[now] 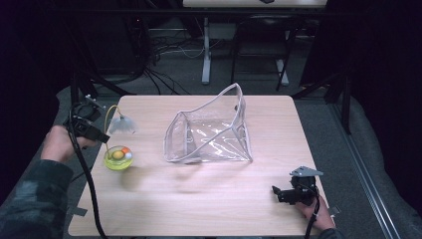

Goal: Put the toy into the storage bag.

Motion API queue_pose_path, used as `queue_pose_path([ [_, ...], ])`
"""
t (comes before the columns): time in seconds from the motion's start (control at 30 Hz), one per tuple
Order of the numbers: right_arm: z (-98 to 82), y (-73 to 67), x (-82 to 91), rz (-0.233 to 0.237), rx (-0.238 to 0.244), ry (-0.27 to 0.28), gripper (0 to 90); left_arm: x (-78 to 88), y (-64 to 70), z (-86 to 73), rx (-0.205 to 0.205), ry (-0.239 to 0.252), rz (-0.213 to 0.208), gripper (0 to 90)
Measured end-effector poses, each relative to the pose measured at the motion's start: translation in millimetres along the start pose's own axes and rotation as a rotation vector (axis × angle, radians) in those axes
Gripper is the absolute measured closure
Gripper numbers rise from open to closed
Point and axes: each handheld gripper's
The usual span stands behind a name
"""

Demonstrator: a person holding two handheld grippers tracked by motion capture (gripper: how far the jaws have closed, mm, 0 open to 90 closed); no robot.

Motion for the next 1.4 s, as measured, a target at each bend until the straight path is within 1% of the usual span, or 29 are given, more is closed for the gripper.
queue_pose_path([
  [0.03, 0.0, -0.4, -0.5, 0.007, -0.010, 0.010, 0.0, -0.5, -0.7, 1.6, 0.002, -0.004, 0.001, 88.4],
  [0.1, 0.1, 0.2, 0.2, 0.000, 0.002, -0.003, 0.0, 0.4, -2.2, 5.3, 0.002, -0.016, 0.005, 88.4],
  [0.33, 0.0, 0.2, 0.0, 0.001, 0.002, -0.001, 0.0, 4.3, -7.9, 14.7, 0.014, -0.012, 0.017, 88.4],
  [0.53, 0.1, 0.2, 0.1, 0.001, 0.002, -0.002, 0.0, 6.8, -11.2, 28.2, 0.016, -0.016, 0.024, 88.4],
  [0.77, 0.1, 0.2, 0.1, 0.001, 0.002, -0.002, 0.0, 4.6, -15.1, 40.2, 0.031, -0.020, 0.015, 88.4],
  [0.8, 0.1, 0.2, 0.1, 0.001, 0.002, -0.002, 0.0, 4.2, -15.0, 41.9, 0.030, -0.021, 0.022, 88.4],
  [0.9, 0.0, 0.1, 0.2, 0.004, 0.004, -0.001, 0.0, 5.5, -11.6, 46.9, 0.007, -0.038, 0.044, 88.4],
  [1.07, -0.1, 0.2, 0.1, 0.003, 0.005, 0.001, 0.0, 13.3, -11.1, 53.5, 0.010, -0.009, 0.043, 88.4],
  [1.2, -0.1, 0.2, 0.1, 0.002, 0.006, 0.001, 0.0, 18.2, -9.0, 57.1, 0.001, -0.005, 0.055, 88.4],
  [1.33, -0.1, 0.2, 0.1, 0.002, 0.006, 0.001, 0.0, 20.3, -9.6, 59.8, 0.003, 0.003, 0.055, 88.4],
  [1.4, 0.0, 0.1, 0.2, 0.002, 0.004, 0.000, 0.0, 20.8, -11.5, 63.2, 0.002, 0.000, 0.045, 88.4],
])
Point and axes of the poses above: each handheld gripper's, and its own axes: x roughly backward along the jaws, z roughly out of its top, y roughly to its right, and after that the axes turned 1 degree about y, right-handed
